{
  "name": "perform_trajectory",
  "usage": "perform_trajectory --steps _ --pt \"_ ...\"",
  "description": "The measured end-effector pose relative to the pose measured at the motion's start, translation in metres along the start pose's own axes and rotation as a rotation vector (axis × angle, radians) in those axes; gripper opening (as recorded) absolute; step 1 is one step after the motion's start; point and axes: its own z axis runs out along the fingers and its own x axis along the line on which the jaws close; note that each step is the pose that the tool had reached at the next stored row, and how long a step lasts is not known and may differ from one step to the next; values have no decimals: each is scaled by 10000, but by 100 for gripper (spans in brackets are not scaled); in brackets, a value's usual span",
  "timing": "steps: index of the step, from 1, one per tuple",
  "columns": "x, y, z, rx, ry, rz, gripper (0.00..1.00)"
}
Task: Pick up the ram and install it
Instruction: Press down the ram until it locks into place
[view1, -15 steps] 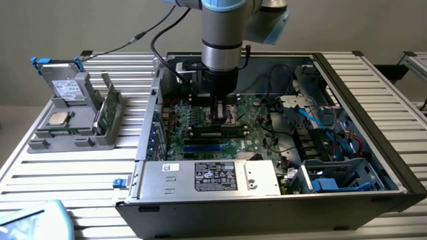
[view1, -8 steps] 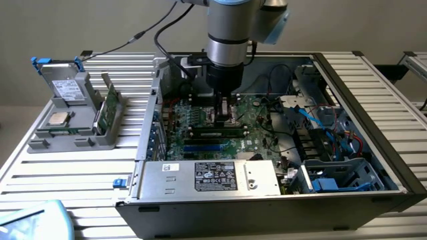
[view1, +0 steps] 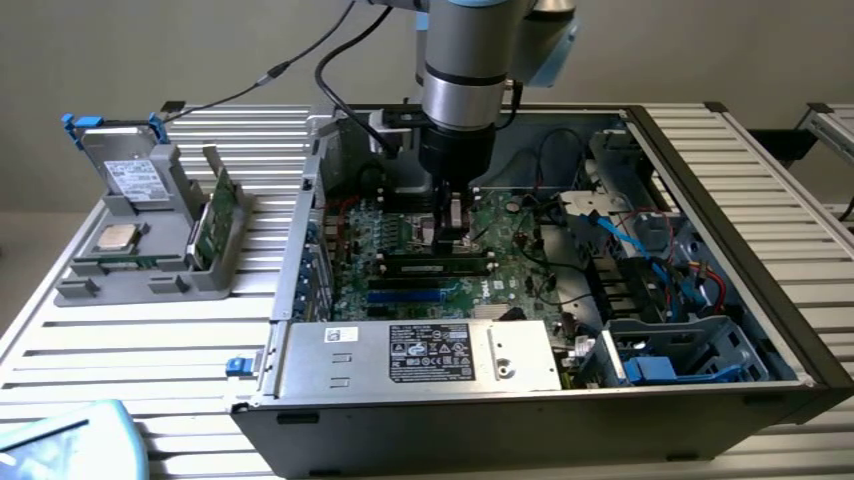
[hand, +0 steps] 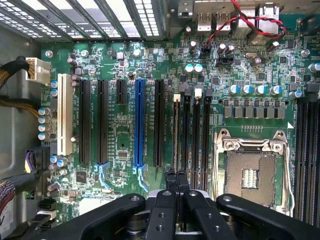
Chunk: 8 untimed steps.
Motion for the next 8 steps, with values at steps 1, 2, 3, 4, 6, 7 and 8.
perform_trajectory --steps 1,2,3,4,6,7,8 --pt "0 0 0 0 0 0 11" --pt "0 0 0 0 1 0 11" --pt "0 0 0 0 0 0 11" --pt "0 0 0 0 0 0 11" --pt "0 0 0 0 0 0 11" --pt "0 0 0 0 0 0 11" --pt "0 0 0 0 1 0 11"
